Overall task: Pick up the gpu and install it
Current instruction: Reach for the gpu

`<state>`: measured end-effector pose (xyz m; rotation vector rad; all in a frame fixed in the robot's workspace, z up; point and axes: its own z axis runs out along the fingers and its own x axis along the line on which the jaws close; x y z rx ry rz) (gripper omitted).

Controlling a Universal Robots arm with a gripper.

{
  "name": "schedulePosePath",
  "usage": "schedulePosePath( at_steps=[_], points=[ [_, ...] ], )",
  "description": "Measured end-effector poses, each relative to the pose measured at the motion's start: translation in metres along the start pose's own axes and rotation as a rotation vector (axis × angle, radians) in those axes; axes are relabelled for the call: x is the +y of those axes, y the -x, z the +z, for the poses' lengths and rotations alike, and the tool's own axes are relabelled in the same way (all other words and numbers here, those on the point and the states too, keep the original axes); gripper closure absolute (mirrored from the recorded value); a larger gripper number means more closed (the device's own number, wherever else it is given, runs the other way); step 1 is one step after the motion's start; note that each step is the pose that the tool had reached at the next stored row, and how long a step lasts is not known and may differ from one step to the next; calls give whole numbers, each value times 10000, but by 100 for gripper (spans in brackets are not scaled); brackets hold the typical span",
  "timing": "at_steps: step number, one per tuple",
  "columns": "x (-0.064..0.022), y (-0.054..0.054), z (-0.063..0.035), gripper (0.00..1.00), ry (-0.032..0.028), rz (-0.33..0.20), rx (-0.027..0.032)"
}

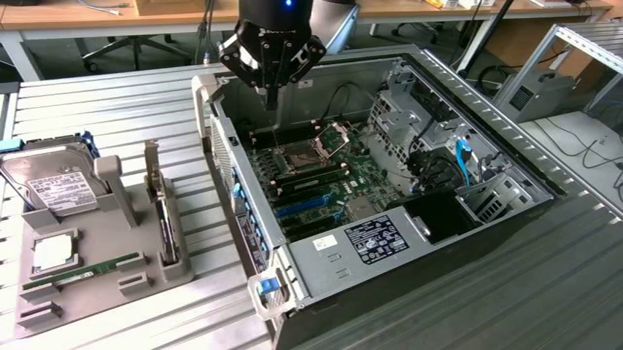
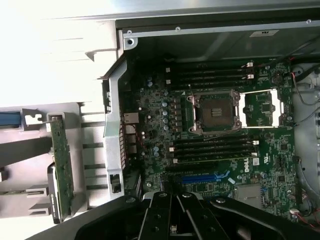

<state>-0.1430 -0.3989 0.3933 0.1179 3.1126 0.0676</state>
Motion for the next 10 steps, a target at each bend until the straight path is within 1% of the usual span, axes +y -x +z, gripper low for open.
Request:
schedulePosePath(
  at_steps=[10],
  points=[
    [-10, -125, -3, 89, 0, 1, -1]
  ],
)
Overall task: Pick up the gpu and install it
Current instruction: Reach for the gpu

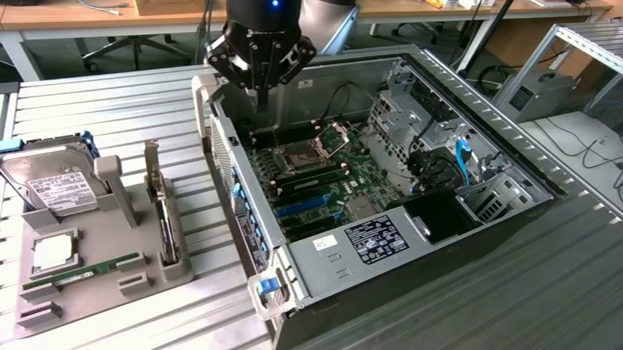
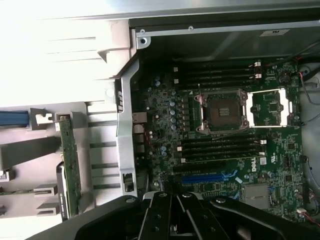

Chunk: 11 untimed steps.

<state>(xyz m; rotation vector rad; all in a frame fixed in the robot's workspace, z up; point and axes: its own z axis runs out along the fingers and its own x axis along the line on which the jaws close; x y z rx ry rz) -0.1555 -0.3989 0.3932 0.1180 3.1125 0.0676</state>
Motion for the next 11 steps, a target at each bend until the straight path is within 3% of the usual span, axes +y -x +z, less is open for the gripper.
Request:
schedulePosePath(
  at_steps=[11],
  points=[
    [-8, -103, -3, 89, 0, 0, 0]
  ],
)
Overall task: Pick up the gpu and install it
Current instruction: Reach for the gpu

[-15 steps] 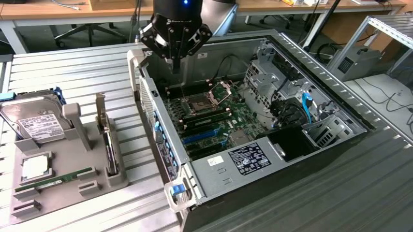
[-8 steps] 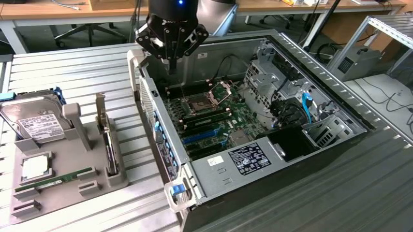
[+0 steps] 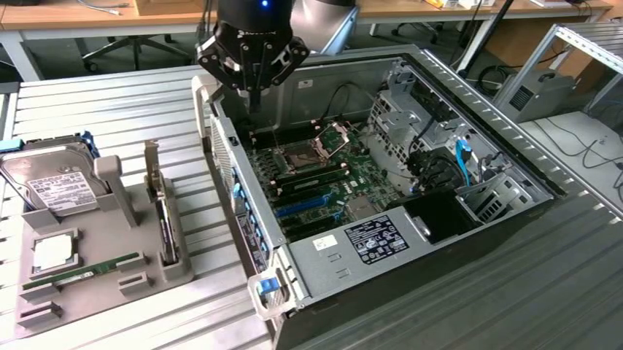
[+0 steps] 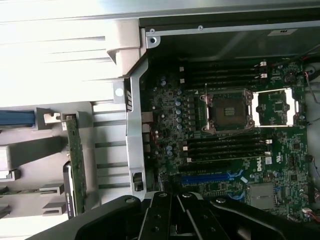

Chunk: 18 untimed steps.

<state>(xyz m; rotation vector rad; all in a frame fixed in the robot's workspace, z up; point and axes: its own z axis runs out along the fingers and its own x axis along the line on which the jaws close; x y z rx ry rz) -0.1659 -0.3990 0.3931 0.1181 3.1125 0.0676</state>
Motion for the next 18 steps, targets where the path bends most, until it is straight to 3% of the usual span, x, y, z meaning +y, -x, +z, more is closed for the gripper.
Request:
schedulePosePath(
  at_steps=[18],
  points=[
    [-21, -274, -7, 89, 0, -1, 0]
  ],
)
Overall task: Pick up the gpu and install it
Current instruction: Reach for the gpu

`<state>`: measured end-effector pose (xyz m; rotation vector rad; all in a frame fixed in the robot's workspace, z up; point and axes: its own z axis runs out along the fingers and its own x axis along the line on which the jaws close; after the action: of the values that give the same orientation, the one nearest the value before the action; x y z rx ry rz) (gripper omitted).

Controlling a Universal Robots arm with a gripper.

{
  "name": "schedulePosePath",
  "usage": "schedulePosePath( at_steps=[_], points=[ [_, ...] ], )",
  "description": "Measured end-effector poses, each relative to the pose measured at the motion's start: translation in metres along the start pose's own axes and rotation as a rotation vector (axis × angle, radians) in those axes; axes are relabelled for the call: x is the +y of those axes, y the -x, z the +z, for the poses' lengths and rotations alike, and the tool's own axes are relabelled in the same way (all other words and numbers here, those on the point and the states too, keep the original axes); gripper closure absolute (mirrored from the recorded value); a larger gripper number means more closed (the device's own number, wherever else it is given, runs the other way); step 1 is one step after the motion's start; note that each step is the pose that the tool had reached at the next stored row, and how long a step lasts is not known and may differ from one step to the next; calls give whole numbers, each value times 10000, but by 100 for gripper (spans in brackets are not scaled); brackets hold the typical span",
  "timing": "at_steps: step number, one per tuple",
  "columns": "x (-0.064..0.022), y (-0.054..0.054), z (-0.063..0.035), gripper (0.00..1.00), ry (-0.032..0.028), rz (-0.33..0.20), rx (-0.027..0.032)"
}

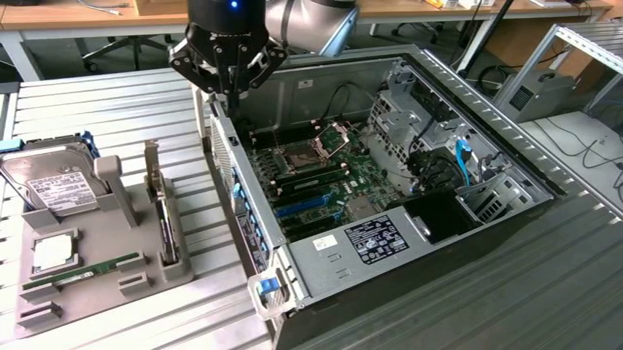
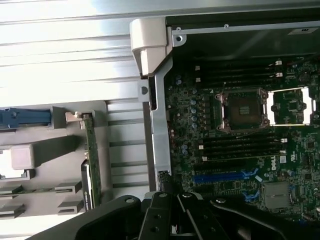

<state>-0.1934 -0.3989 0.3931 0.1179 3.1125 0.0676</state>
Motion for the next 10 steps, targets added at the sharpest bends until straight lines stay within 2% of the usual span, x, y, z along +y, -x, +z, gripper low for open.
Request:
schedulePosePath(
  at_steps=[10],
  points=[
    [-13, -167, -4, 89, 0, 0, 0]
  ],
)
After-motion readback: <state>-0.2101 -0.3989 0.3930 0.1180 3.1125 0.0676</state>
